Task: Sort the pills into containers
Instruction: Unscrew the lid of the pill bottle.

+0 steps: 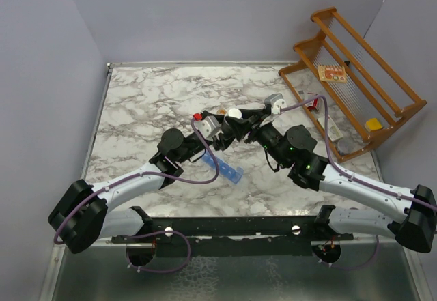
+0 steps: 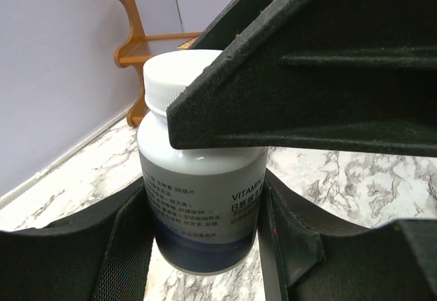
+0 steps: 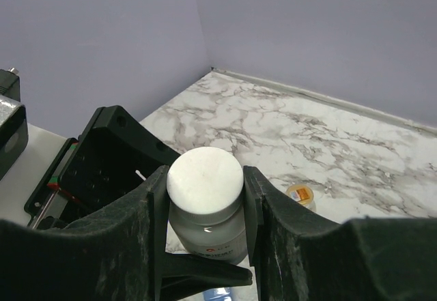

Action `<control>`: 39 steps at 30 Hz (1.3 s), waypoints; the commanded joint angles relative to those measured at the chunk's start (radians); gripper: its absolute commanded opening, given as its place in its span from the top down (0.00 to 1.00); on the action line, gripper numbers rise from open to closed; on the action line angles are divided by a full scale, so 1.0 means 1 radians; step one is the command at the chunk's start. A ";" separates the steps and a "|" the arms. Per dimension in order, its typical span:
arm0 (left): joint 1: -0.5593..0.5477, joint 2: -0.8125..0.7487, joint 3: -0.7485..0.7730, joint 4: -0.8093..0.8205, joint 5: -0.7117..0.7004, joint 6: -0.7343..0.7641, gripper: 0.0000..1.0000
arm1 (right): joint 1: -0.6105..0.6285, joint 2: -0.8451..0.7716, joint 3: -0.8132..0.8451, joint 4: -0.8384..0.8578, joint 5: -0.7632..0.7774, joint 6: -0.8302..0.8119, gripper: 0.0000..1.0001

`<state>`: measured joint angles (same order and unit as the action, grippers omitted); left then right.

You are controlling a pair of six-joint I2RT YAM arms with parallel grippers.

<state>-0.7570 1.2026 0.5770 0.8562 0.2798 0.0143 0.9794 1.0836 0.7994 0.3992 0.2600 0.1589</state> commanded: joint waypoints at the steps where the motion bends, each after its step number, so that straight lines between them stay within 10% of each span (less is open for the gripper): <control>1: -0.006 -0.007 -0.005 0.042 0.013 -0.005 1.00 | 0.000 -0.023 0.030 0.035 -0.036 -0.015 0.99; 18: -0.007 -0.077 -0.040 0.040 0.240 -0.027 1.00 | 0.000 -0.201 0.017 -0.157 -0.149 -0.201 0.99; 39: -0.025 -0.049 -0.012 0.145 0.877 -0.108 1.00 | 0.001 -0.323 -0.019 -0.276 -0.502 -0.405 0.99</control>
<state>-0.7605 1.1381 0.5533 0.9447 0.8925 -0.0589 0.9947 0.7734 0.7773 0.0734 -0.2386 -0.1715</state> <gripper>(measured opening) 0.543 0.418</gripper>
